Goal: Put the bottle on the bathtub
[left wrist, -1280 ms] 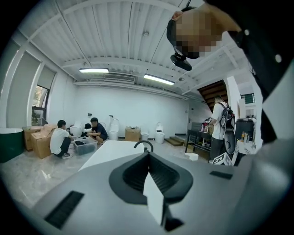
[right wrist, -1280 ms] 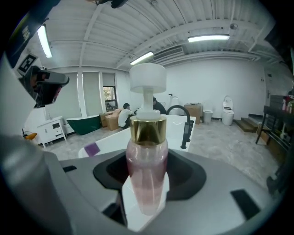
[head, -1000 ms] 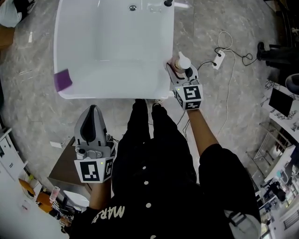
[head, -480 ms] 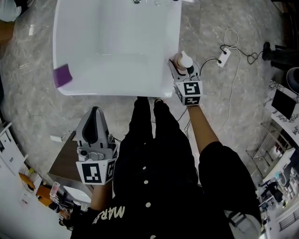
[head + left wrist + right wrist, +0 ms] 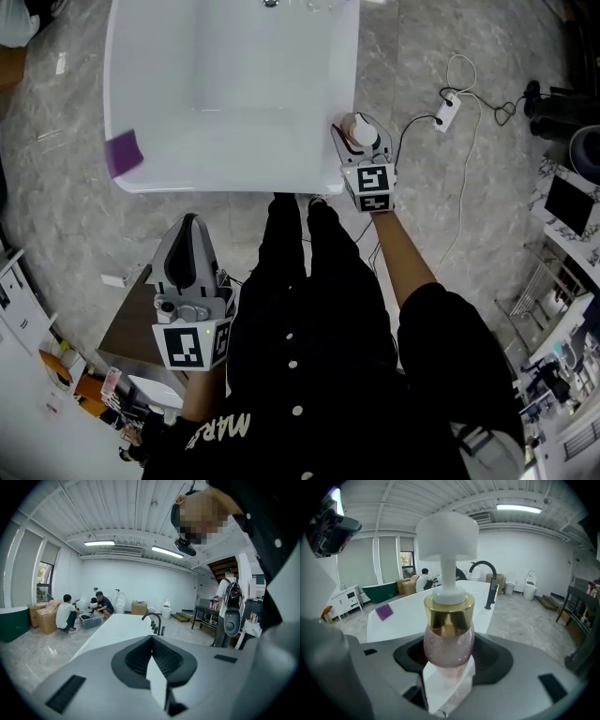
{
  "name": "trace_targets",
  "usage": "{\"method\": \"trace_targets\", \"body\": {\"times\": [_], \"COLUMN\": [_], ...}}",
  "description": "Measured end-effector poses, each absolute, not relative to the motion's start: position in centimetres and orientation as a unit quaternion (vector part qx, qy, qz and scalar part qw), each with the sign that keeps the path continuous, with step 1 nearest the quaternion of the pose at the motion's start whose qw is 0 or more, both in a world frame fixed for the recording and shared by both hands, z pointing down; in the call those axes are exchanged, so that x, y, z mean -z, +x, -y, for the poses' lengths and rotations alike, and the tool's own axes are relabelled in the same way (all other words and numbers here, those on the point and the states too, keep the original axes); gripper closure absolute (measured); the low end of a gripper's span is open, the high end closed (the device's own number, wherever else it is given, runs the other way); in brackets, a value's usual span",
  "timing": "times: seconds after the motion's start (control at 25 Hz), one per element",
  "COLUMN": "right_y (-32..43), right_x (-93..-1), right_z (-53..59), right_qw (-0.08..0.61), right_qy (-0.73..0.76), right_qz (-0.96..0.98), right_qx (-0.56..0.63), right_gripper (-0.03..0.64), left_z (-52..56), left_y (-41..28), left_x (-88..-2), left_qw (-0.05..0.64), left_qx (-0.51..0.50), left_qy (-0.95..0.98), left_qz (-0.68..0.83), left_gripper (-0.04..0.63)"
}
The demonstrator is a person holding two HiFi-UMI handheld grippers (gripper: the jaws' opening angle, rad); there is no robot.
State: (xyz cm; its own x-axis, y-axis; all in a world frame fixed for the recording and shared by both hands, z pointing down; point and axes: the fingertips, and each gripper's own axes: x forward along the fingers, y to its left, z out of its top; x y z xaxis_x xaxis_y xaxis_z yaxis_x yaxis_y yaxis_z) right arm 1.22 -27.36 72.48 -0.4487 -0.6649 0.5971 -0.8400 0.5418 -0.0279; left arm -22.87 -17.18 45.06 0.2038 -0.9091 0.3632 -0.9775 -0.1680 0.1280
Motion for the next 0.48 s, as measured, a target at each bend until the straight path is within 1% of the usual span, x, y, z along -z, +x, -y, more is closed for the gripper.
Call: {"method": "trace_targets", "body": {"times": [0.16,0.2,0.24,0.28,0.36,0.44,0.48], "right_y": [1.2,1.2,1.2,1.4,2.5,4.3,5.4], "right_x": [-72.8,-72.5,-72.0,-71.3,-69.4,-66.8,-65.4], "right_z": [27.2,27.0,26.6,26.2,25.3,24.6,24.2], "right_qw": [0.281,0.282,0.285,0.289,0.290,0.281,0.274], "right_qy": [0.433,0.427,0.419,0.411,0.403,0.408,0.414], "right_qz": [0.837,0.840,0.844,0.849,0.856,0.858,0.858], "right_qx": [-0.183,-0.181,-0.174,-0.164,-0.144,-0.136,-0.136], "right_gripper": [0.254,0.244,0.247,0.266,0.273,0.301,0.301], "left_z": [17.5,17.5,17.6,17.7,18.1,18.6,18.8], "left_y": [-22.7,-22.8,-23.0,-23.1,-23.4,-23.5,-23.5], "left_x": [-44.6,-44.4,-44.0,-43.5,-42.2,-40.6,-39.7], "left_qw": [0.161,0.158,0.153,0.148,0.134,0.120,0.112], "left_qx": [-0.097,-0.094,-0.091,-0.087,-0.074,-0.059,-0.052], "left_qy": [0.760,0.760,0.761,0.761,0.762,0.763,0.764], "left_qz": [0.622,0.623,0.624,0.625,0.629,0.632,0.633], "left_gripper": [0.584,0.584,0.584,0.584,0.584,0.584,0.584]}}
